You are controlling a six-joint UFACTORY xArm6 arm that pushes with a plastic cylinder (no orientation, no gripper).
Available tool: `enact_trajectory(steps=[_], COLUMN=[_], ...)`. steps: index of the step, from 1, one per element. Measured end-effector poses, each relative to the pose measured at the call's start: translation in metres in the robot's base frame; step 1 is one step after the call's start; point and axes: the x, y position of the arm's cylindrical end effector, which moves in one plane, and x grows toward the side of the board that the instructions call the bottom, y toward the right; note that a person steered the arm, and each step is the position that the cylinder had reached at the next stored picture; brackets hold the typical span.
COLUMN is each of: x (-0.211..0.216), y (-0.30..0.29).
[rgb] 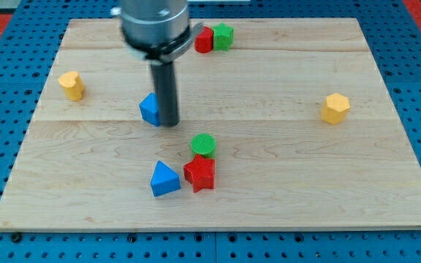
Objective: Place the cube above the triangle
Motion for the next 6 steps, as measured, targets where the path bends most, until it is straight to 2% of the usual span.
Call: enact_trajectory(steps=[1,2,3,4,5,6], x=[-0.003,-0.015,-0.015,-0.037,-0.023,-0.004], y=[-0.065,-0.094,-0.035,-0.005,0.021,0.111])
